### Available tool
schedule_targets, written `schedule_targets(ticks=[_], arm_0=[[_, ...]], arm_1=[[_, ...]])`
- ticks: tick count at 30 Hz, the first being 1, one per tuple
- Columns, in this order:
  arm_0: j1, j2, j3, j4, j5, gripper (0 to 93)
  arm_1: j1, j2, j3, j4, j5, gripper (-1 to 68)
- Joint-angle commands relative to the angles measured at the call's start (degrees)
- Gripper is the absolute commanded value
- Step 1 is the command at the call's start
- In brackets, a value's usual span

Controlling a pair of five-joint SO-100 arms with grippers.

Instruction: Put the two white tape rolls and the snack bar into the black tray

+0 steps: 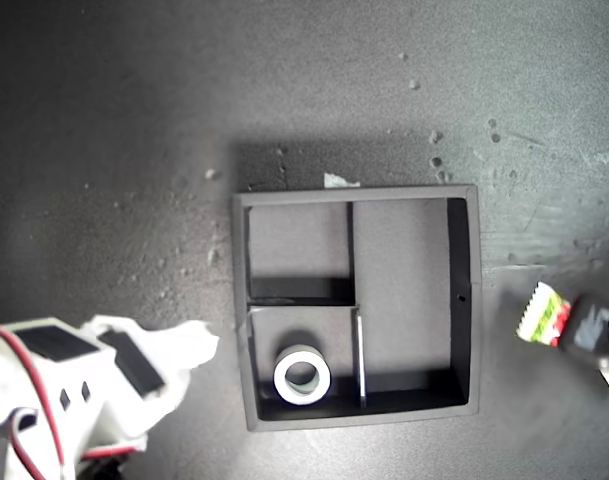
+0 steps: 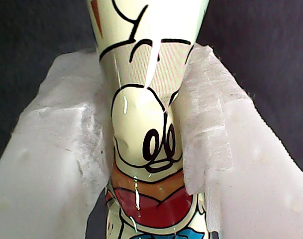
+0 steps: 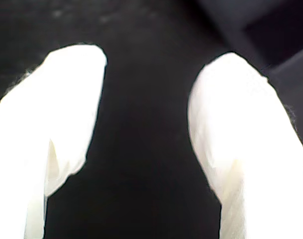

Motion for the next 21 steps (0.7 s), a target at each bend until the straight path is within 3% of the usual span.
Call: schedule_targets(ticks=[1, 4, 6, 14, 21], arm_0=[[4.5, 2.5, 4.6, 0.8, -6.9, 12.8], [8.8, 1.8, 8.1, 0.7, -11.8, 13.2], [11.4, 0.5, 8.8, 0.6, -13.7, 13.2], [17.4, -5.7, 8.8, -2.5, -17.8, 14.1], [18.1, -13.4, 9.2, -5.4, -21.0, 15.5]], arm_1=[[7.4, 1.9, -4.0, 2.6, -13.8, -0.6], [7.1, 1.4, -7.5, 10.2, 2.3, -0.5], [8.4, 1.0, -8.2, 11.3, 1.9, -0.5], [25.3, 0.9, -20.0, 6.8, -61.0, -0.6], [26.5, 0.6, -35.6, 0.3, -101.9, -0.6]])
